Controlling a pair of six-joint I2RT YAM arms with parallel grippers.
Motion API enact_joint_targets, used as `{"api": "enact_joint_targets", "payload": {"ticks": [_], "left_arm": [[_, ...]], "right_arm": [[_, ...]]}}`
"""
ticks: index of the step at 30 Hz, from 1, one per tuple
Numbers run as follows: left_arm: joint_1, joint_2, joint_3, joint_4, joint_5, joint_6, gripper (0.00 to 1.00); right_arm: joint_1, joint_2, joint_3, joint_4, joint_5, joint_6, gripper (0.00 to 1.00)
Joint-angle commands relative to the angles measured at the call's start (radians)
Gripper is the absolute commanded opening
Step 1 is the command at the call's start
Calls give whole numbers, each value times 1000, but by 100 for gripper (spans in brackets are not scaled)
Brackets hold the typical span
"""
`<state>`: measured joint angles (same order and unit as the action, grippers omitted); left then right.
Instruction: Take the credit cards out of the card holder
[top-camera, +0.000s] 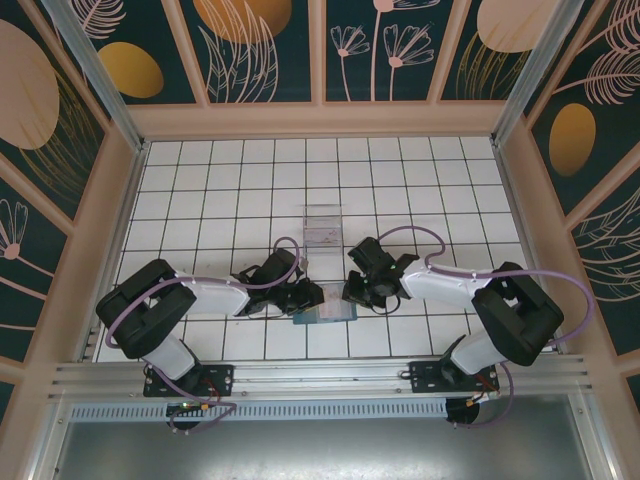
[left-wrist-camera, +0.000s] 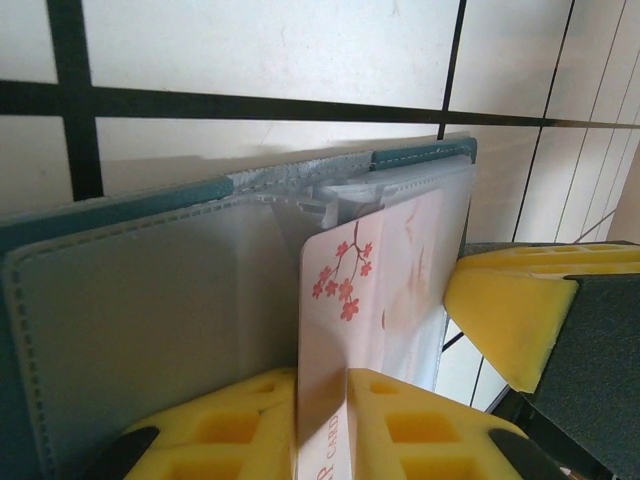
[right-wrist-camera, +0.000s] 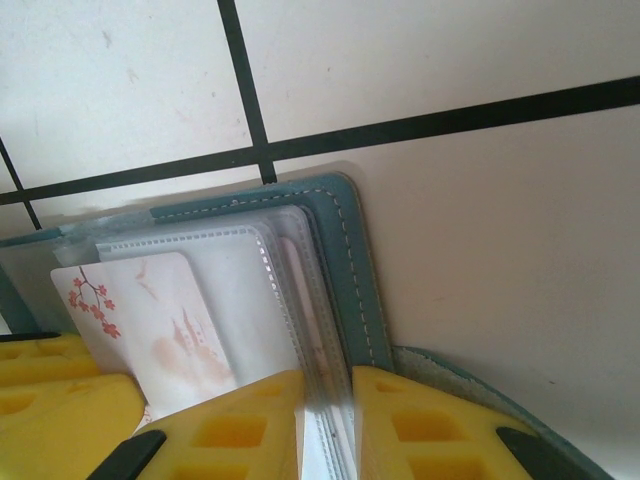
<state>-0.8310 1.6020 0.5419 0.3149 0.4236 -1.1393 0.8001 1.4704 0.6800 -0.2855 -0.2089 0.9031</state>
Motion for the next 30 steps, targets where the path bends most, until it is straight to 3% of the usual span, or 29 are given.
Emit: {"api": "enact_joint_targets", "payload": {"ticks": [1, 30], "left_arm": [[6, 9, -14, 0, 10, -7, 20], [7, -139, -47, -140, -55, 55, 9]], "right_arm": [[15, 22, 6, -38, 13, 2, 20], [13, 28, -5, -33, 31, -1, 18]]}}
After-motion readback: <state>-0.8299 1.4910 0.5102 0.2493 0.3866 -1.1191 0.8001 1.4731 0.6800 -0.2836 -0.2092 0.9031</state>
